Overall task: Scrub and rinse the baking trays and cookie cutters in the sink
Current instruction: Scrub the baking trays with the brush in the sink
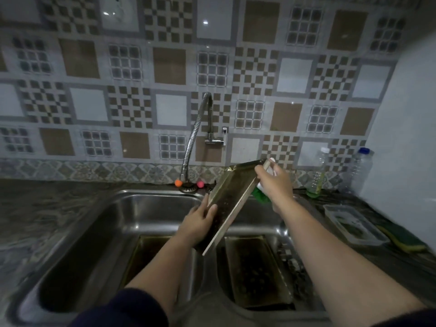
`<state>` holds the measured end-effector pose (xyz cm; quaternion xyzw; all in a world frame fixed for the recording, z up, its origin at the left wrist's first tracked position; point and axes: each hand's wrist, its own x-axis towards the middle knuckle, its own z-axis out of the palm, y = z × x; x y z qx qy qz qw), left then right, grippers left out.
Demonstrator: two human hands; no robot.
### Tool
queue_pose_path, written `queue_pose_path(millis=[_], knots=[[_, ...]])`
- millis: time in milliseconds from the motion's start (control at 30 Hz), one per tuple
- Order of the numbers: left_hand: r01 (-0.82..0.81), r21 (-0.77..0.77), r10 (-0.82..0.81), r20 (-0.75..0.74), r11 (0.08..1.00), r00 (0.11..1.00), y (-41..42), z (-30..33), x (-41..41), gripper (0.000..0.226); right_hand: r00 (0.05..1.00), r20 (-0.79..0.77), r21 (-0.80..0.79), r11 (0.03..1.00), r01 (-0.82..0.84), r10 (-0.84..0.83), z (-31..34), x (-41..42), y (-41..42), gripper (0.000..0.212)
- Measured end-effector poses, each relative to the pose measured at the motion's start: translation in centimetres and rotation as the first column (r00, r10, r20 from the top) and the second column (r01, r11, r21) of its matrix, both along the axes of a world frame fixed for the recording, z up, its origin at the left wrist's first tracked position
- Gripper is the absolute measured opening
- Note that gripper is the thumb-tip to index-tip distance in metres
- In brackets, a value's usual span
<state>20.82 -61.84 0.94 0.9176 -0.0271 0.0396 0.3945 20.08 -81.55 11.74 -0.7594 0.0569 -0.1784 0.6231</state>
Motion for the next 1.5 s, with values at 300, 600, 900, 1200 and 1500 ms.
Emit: queue_pose_path(millis=[300, 600, 900, 1200, 1500], knots=[[-0.058, -0.134, 0.028, -0.219, 0.989, 0.975, 8.2, -3.1, -2.0, 0.077, 0.989, -0.057, 0.116, 0.985, -0.127, 0.134, -5.0, -0.6, 8.0, 0.054], [-0.165, -0.097, 0.125, -0.33, 0.981, 0.936, 14.3, -5.7, -3.3, 0.088, 0.992, -0.086, -0.141, 0.984, -0.105, 0.094, -8.1, 1.8, 11.4, 0.069], [-0.208, 0.092, 0.226, -0.488, 0.974, 0.843, 16.5, -10.4, -1.4, 0.093, 0.997, -0.071, -0.48, 0.875, -0.071, 0.042, -12.0, 2.7, 10.3, 0.078], [-0.235, 0.117, 0.253, -0.659, 0.965, 0.708, 16.0, -15.2, 1.8, 0.102, 0.997, -0.03, -0.497, 0.865, -0.071, 0.065, -14.4, 2.5, 8.2, 0.074], [-0.226, 0.236, 0.327, -0.669, 0.945, 0.668, 14.7, -16.2, 2.8, 0.096, 0.998, -0.023, -0.496, 0.866, -0.061, 0.057, -15.4, 2.8, 7.6, 0.072]])
